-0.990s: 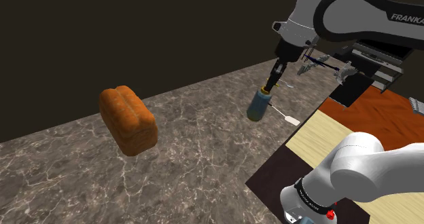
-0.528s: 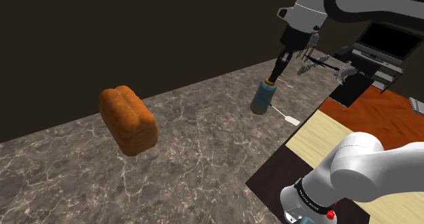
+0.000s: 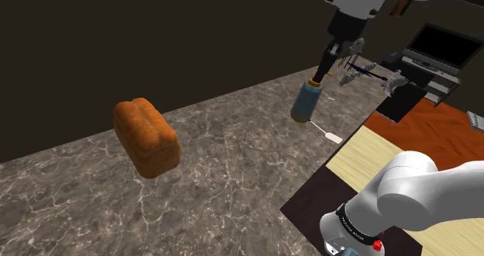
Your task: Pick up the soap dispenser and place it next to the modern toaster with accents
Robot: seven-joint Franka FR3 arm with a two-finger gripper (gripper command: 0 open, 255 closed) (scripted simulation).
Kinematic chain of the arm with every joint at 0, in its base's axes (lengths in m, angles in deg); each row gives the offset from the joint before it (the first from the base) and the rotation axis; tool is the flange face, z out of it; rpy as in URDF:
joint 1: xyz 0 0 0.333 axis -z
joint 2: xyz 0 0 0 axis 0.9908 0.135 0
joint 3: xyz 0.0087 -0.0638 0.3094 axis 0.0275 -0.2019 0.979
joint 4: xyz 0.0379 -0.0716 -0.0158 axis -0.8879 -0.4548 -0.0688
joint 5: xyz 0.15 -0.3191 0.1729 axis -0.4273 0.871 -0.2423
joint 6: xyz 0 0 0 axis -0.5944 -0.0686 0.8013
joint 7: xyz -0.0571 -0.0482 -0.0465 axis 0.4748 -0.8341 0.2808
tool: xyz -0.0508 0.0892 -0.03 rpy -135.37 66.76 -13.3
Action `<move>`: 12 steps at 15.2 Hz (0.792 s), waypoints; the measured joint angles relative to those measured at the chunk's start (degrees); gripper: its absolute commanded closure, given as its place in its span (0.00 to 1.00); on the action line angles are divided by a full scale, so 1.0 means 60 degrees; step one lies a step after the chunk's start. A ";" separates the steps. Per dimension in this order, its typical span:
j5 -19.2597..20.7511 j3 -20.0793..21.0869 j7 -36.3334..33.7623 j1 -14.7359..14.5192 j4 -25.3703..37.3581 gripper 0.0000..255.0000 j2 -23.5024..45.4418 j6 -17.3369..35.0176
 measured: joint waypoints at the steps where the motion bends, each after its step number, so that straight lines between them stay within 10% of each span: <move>1: 0.0003 -0.0004 0.0006 0.0002 0.0164 1.00 0.0038 -0.0124; 12: -0.0175 0.0257 -0.0305 -0.0090 0.0876 1.00 -0.0443 -0.1318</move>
